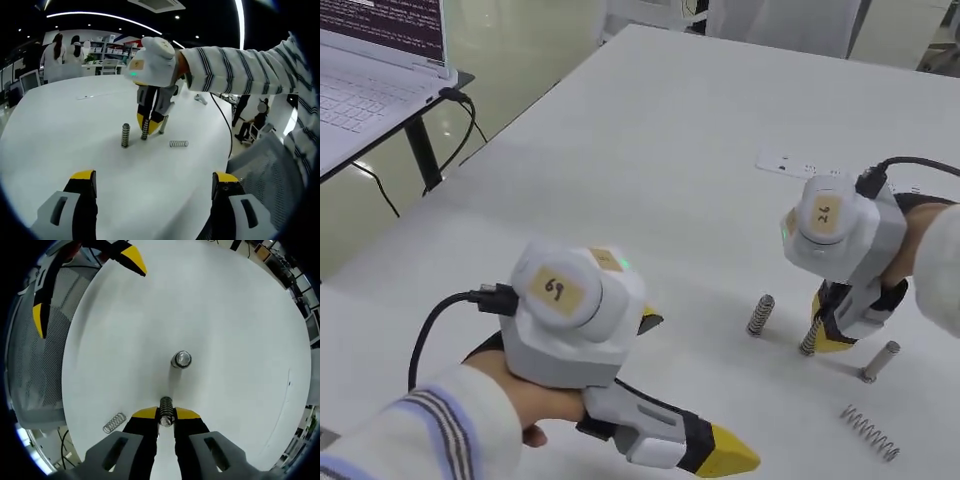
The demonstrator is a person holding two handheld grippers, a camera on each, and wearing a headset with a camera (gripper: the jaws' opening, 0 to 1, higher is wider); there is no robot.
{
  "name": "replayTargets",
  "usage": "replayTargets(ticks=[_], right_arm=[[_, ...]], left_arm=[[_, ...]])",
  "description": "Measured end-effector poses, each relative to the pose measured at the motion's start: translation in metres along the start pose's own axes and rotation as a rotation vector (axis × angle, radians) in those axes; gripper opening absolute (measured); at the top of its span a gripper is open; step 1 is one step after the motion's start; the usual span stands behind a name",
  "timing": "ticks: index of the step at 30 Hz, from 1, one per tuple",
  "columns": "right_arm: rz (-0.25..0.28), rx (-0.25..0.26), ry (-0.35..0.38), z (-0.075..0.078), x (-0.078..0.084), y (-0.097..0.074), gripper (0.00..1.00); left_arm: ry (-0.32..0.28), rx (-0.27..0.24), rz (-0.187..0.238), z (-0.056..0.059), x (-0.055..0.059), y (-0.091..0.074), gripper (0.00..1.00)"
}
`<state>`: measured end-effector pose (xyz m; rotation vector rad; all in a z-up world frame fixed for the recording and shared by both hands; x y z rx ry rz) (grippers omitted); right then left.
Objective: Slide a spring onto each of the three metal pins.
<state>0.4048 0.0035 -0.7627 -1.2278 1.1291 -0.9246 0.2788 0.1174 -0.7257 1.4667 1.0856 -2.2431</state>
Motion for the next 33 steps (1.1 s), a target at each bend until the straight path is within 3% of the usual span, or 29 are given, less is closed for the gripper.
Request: replayTargets(ticks=[33], right_arm=[[-0.038,0.01,-0.03,0.0,0.005,0.015,0.1]], left_arm=[[-0.001,0.011,-0.024,0.003,0.004,0.002,0.96]])
Point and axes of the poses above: the centre of the closed fingertips' face, and the gripper's own axes: y roughly forward along the fingers, z roughly to its right, x roughly out of its underside, the point moved 4 cm from there along -y, roughly backward along the fingers, and after that the axes turned 4 degrees about z, right-handed, at the moved point
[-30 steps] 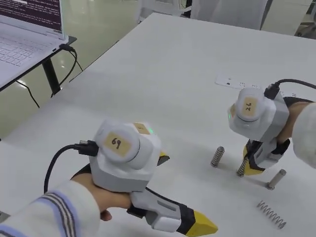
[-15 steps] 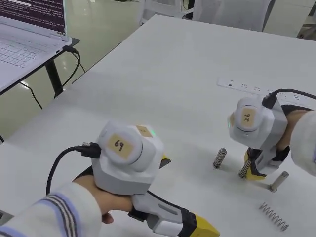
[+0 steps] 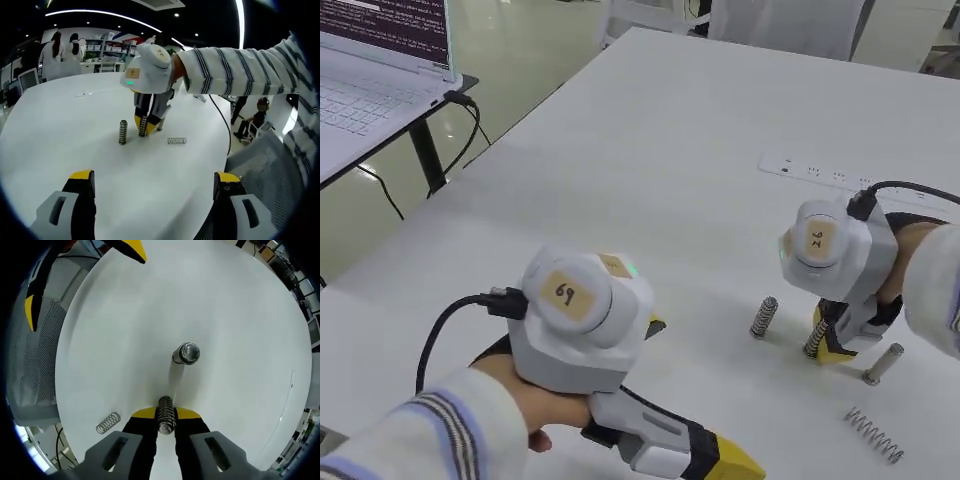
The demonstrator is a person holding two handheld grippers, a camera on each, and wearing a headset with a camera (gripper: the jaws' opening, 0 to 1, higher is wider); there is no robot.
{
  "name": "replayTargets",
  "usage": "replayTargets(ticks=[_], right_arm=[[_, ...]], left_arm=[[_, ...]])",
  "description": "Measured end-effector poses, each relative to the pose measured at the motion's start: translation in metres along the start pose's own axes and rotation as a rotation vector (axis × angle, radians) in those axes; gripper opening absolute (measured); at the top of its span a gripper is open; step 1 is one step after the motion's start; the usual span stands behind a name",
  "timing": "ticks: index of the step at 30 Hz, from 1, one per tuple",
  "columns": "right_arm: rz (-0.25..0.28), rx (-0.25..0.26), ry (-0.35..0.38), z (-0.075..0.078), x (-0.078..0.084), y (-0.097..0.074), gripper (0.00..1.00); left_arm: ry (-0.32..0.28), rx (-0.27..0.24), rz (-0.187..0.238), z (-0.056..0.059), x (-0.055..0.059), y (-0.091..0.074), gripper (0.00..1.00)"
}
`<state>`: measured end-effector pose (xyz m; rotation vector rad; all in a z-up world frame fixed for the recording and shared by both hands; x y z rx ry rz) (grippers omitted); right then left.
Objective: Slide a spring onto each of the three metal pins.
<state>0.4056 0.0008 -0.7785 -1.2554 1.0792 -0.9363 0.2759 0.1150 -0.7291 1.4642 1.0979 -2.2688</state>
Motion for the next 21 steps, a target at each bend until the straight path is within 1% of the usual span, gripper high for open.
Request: replayTargets(ticks=[1,4,9,13,18,21], right_arm=[[0.0,0.01,0.006,0.001,0.0,0.0,0.11],[-0.001,0.014,0.005,0.002,0.001,0.0,0.14],[0.003,0.018,0.009,0.001,0.001,0.0,0.15],[0.006,0.026,0.019,0.001,0.002,-0.001,0.21],[0.02,0.031,0.02,-0.002,0.0,-0.006,0.22],[0.026,0.03,0.025,-0.005,-0.001,-0.013,0.24]], left_arm=[[0.0,0.0,-0.002,0.0,0.0,0.0,0.96],[-0.001,0.004,-0.004,0.001,0.0,0.001,0.96],[-0.003,0.006,-0.014,0.001,0.002,0.001,0.96],[0.0,0.011,-0.02,0.002,0.003,0.001,0.96],[0.005,0.017,-0.029,0.004,0.004,0.002,0.95],[0.006,0.026,-0.034,0.006,0.004,0.004,0.95]])
Point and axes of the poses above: the centre of the closed fingertips' face, and the gripper's own axes: y roughly forward along the fingers, z roughly to its right, x roughly out of its underside, the point moved 4 cm from there along -y, roughly backward along the fingers, and after that the axes turned 4 degrees about z, right-handed, at the moved point
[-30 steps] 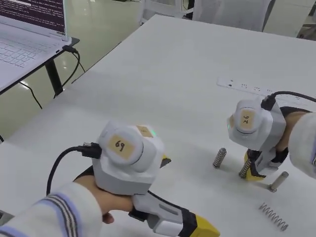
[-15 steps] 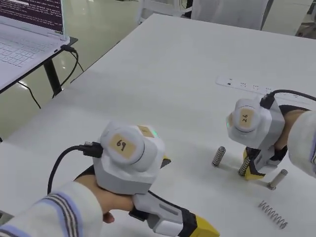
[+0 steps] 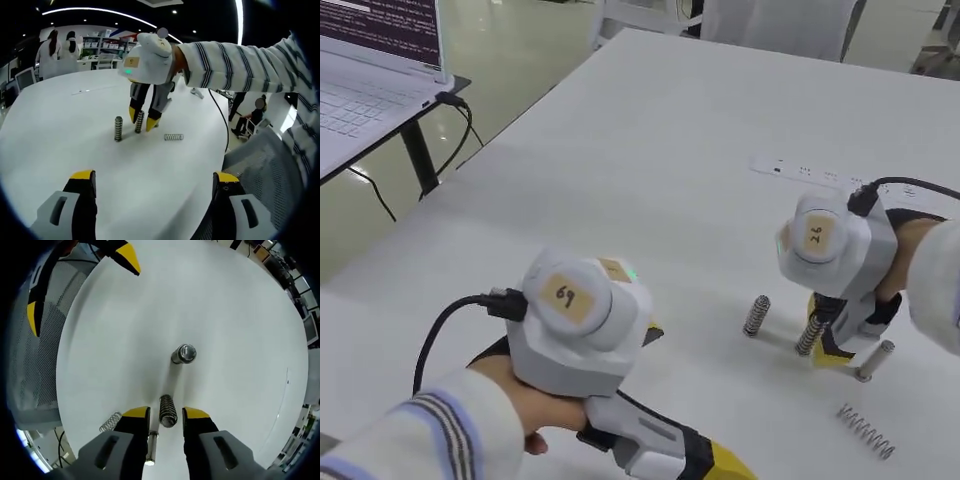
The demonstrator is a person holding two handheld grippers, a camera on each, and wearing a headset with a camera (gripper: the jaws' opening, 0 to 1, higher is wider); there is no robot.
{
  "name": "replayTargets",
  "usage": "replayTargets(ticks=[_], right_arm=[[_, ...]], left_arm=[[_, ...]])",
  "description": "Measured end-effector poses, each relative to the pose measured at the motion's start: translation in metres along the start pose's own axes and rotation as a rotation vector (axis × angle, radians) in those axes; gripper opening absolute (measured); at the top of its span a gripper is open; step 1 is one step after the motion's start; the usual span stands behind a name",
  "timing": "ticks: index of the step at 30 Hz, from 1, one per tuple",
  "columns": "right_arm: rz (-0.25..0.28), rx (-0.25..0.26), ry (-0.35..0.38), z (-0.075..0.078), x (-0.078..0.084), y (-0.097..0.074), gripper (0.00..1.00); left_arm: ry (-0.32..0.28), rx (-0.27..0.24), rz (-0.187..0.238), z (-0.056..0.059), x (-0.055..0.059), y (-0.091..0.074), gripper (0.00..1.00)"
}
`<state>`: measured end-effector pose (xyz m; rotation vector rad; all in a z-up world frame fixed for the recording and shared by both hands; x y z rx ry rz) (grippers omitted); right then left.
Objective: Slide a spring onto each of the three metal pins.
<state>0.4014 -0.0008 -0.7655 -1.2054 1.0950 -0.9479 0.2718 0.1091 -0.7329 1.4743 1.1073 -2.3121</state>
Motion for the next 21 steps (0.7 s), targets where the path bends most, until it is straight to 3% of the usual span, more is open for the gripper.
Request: replayTargets(ticks=[15,21], right_arm=[[0.039,0.091,0.024,-0.005,0.007,-0.034,0.31],[0.085,0.121,0.036,-0.01,0.006,-0.048,0.36]], left_arm=[[0.004,0.013,-0.02,0.005,0.002,0.003,0.94],[0.008,0.02,-0.03,0.007,0.003,0.004,0.94]])
Point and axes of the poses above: the centre of the closed fingertips' face, and the gripper's own axes: y roughly forward along the fingers, z roughly to its right, x roughly out of its underside, the point moved 4 cm from there along -y, roughly backward along the fingers, and after that the axes turned 4 degrees about z, right-handed, at the moved point
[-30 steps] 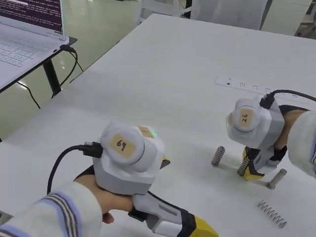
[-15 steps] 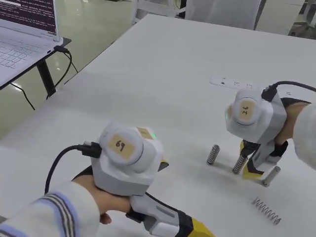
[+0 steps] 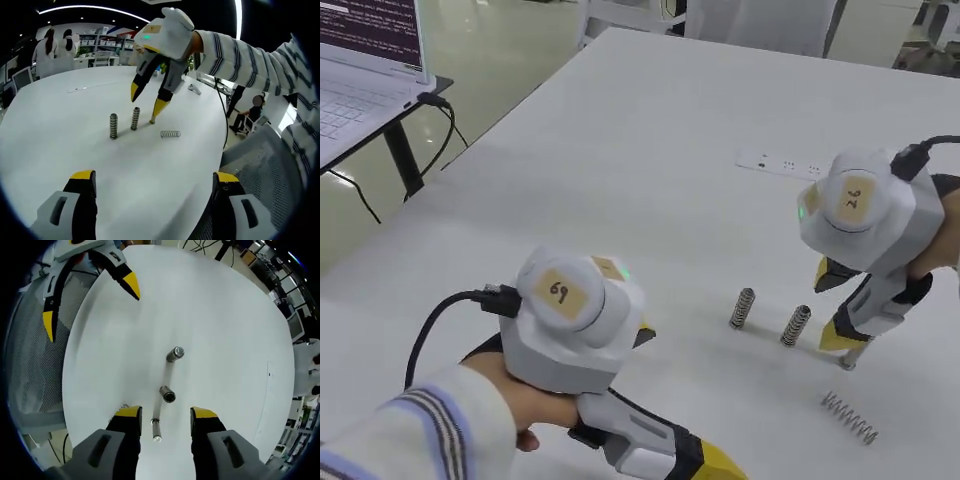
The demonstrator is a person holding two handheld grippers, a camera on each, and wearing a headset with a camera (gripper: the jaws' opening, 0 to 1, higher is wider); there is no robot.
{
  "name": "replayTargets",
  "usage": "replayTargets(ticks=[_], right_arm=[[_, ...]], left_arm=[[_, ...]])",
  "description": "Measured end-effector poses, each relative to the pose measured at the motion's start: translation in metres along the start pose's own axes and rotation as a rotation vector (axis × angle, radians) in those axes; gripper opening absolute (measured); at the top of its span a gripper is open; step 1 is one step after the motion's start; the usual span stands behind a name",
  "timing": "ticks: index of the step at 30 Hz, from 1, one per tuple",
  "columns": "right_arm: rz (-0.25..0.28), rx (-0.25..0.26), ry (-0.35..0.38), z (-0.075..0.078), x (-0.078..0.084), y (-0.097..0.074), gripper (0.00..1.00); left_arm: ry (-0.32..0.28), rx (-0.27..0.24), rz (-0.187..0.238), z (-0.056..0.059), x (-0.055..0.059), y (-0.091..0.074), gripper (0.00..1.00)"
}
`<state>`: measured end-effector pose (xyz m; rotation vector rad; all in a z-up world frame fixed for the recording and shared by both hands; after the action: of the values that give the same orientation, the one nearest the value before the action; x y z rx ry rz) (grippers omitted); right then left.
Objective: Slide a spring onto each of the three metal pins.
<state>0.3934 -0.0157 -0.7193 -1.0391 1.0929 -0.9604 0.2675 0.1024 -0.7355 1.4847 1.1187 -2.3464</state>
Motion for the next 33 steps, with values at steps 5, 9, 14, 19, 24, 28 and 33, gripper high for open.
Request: replayTargets(ticks=[5,9,14,19,24,28,33], right_arm=[[0.034,0.02,0.018,-0.004,-0.002,-0.012,0.36],[0.07,0.033,0.047,-0.008,-0.003,-0.02,0.38],[0.113,0.043,0.074,-0.017,-0.002,-0.029,0.4],[0.141,0.072,0.107,-0.025,0.002,-0.034,0.44],[0.148,0.09,0.131,-0.031,0.009,-0.038,0.47],[0.177,0.099,0.164,-0.036,0.011,-0.043,0.48],[0.24,0.094,0.234,-0.048,0.015,-0.049,0.5]], left_arm=[[0.015,0.011,-0.014,0.001,0.0,0.001,0.94],[0.019,0.014,-0.002,0.001,-0.004,0.001,0.95],[0.028,0.008,-0.01,0.0,-0.003,0.001,0.96],[0.032,0.012,-0.02,0.001,-0.002,0.0,0.96],[0.03,0.012,-0.016,0.002,-0.003,0.0,0.96],[0.033,0.012,-0.013,0.002,-0.005,-0.001,0.96],[0.03,0.016,-0.013,0.002,-0.005,-0.001,0.96]])
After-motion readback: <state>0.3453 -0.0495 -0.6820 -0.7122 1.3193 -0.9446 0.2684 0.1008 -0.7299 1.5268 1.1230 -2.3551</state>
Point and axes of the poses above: the centre of the closed fingertips' face, and the gripper's own axes: y roughly forward along the fingers, z roughly to its right, x roughly out of its underside, the point moved 4 cm from there along -y, roughly backward along the fingers, and after that the axes turned 4 degrees about z, right-handed, at the moved point
